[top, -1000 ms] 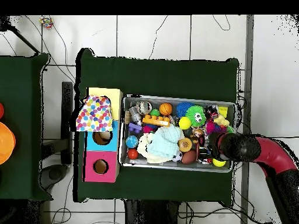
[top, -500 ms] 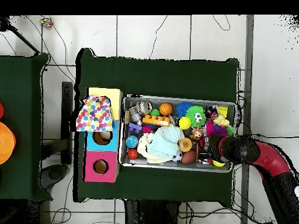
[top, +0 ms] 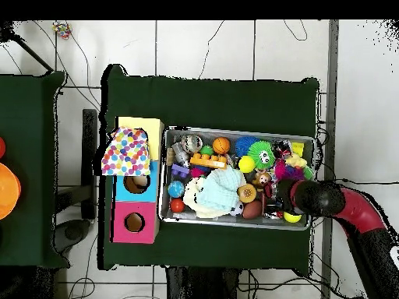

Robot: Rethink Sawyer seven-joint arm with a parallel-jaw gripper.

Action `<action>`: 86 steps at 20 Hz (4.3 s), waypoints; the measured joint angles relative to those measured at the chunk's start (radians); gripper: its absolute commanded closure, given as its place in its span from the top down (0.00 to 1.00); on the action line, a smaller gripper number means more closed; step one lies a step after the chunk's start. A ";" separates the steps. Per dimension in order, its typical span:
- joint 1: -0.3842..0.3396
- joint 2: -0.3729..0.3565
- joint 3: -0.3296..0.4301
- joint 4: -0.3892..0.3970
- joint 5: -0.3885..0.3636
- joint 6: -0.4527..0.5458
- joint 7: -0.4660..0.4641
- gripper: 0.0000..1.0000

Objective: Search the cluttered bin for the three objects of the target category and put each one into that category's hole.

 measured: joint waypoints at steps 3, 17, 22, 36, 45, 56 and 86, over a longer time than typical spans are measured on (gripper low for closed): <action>0.000 -0.022 0.004 0.000 0.009 0.006 0.000 1.00; -0.002 -0.181 0.033 0.001 0.052 0.070 0.000 1.00; 0.001 -0.208 0.033 0.001 0.041 0.063 0.000 1.00; 0.061 -0.236 0.032 0.001 -0.077 -0.094 0.000 1.00; 0.097 -0.279 0.033 0.008 -0.127 -0.178 0.000 1.00; 0.097 -0.353 0.033 0.057 -0.144 -0.271 0.000 1.00; 0.236 -0.595 -0.039 0.168 0.045 -0.228 0.000 1.00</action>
